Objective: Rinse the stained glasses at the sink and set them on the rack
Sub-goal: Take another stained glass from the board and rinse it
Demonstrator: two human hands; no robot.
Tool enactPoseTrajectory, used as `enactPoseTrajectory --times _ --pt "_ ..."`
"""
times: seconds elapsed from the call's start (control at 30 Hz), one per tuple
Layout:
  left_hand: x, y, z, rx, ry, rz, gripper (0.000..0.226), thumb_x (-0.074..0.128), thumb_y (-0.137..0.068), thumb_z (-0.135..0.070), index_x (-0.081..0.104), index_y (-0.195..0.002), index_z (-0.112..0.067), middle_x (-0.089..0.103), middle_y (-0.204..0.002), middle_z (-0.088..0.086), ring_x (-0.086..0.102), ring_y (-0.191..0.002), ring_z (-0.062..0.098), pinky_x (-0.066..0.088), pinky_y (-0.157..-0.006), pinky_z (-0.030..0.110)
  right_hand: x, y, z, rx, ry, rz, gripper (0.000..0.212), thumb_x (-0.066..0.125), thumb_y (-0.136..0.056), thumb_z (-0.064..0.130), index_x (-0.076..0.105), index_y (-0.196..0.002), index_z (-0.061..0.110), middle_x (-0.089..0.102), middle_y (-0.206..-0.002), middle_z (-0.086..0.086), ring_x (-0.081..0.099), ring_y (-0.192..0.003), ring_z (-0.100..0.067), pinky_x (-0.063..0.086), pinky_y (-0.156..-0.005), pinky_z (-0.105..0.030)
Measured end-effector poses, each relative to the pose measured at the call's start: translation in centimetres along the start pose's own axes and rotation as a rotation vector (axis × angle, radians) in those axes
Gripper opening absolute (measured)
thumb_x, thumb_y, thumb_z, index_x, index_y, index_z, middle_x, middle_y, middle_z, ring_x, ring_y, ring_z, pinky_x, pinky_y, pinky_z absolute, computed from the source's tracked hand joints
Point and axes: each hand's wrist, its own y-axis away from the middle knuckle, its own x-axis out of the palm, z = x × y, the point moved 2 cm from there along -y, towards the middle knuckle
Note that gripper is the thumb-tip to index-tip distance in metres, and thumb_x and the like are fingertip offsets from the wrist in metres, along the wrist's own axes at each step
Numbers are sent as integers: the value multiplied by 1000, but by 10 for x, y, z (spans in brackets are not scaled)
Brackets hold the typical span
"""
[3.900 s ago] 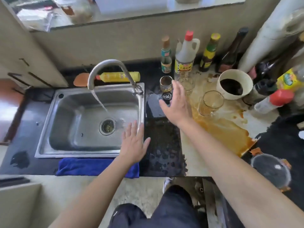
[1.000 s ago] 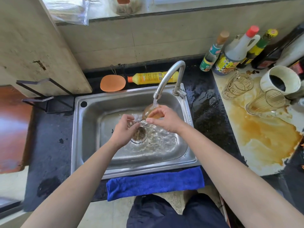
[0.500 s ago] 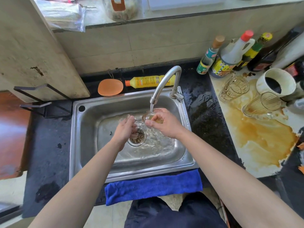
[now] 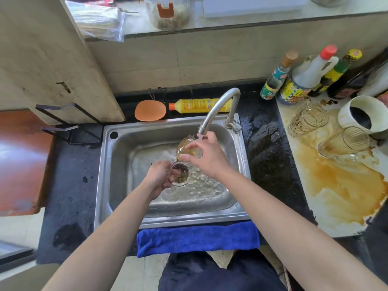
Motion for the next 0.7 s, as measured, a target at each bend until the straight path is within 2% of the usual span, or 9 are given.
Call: enactPoseTrajectory --times 0.07,0.17,0.3,0.37,0.43,0.5,0.57,0.63,0.7 --pt "-3 0 -2 26 71 11 5 48 -103 -16 50 -103 -11 59 -78 10 44 -49 13 28 -39 20 -1 -1 1 26 45 -12 28 78 -79 57 70 -86 31 55 -112 9 49 -116 -11 41 -96 -33" --pt "-3 2 -8 79 136 17 14 50 -104 -13 49 -115 -6 61 -91 11 50 -57 15 37 -46 23 -1 -4 -4 99 -164 28 25 82 -80 47 67 -80 28 69 -97 13 63 -101 -10 51 -97 -41" --pt "2 5 -12 83 72 26 19 50 -103 -16 50 -118 -4 62 -97 12 41 -46 10 32 -41 19 -4 -9 -8 136 -400 200 23 88 -78 21 68 -90 18 76 -102 9 69 -103 -7 56 -95 -32" --pt "4 4 -13 75 38 40 19 52 -103 -21 50 -116 -7 61 -95 11 38 -43 7 25 -39 18 -10 -10 -8 161 -446 267 34 86 -79 15 68 -109 17 76 -103 8 70 -101 -6 59 -88 -29" --pt "8 5 -14 83 33 62 20 54 -103 -24 49 -117 -10 61 -95 11 39 -42 7 25 -38 18 -17 -10 -8 197 -426 278 42 83 -83 23 66 -121 16 76 -102 3 72 -90 -7 59 -75 -25" --pt "12 6 -16 106 51 80 23 54 -103 -24 50 -122 -12 63 -102 12 42 -44 9 29 -40 19 -22 -9 -9 249 -400 234 42 79 -85 39 69 -119 16 75 -92 3 69 -69 -6 53 -61 -22" --pt "18 6 -19 133 32 87 24 53 -104 -23 50 -126 -13 61 -106 13 41 -47 9 31 -42 20 -25 -8 -16 287 -412 209 38 79 -85 42 73 -114 18 69 -77 11 55 -53 -1 44 -51 -20" --pt "21 5 -21 145 14 80 23 51 -105 -22 50 -125 -12 58 -103 11 37 -47 8 29 -40 19 -27 -5 -20 303 -452 252 34 83 -83 32 74 -114 21 67 -78 13 52 -57 -1 42 -51 -18" --pt "23 5 -21 134 30 78 22 51 -105 -21 50 -125 -12 56 -100 10 36 -47 8 28 -39 18 -30 -4 -21 312 -488 307 34 84 -83 22 73 -115 22 71 -94 8 61 -71 -3 51 -57 -19"
